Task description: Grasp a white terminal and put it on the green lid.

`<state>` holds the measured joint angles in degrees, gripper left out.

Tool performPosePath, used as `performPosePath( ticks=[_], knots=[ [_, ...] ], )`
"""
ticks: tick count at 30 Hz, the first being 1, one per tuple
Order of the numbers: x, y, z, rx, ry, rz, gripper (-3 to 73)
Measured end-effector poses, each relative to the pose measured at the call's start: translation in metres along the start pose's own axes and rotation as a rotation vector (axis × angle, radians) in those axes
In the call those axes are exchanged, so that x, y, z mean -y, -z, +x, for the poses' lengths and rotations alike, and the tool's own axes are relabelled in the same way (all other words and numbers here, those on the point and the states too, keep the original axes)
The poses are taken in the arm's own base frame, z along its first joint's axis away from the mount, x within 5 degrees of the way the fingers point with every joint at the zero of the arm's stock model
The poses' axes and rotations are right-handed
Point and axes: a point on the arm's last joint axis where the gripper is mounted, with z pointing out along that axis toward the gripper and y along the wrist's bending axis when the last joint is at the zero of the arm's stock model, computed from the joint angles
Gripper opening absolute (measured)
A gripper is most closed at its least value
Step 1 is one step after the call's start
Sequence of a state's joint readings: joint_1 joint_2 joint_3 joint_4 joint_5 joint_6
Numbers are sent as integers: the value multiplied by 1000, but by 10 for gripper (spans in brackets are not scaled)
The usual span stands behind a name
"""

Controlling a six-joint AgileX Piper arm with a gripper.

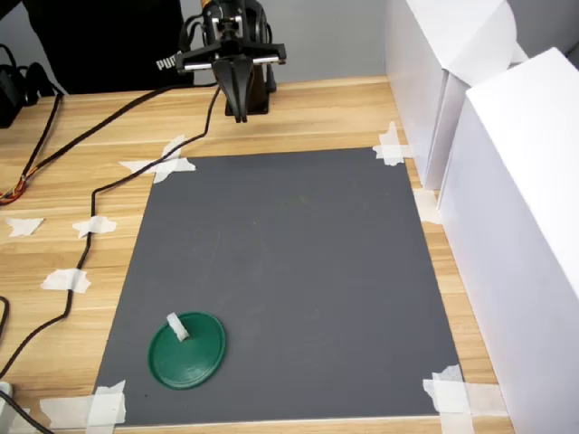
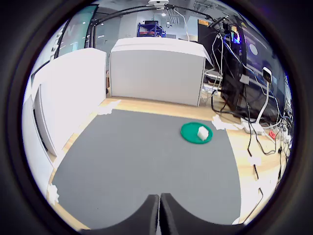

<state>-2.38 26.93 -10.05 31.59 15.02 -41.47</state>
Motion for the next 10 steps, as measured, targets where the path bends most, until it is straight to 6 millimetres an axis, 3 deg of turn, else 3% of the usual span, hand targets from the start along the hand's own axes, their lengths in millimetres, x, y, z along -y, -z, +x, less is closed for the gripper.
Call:
performPosePath(
  ticks=[10],
  knots=[
    [2,-1,2,20,-10,24,-16]
  ],
)
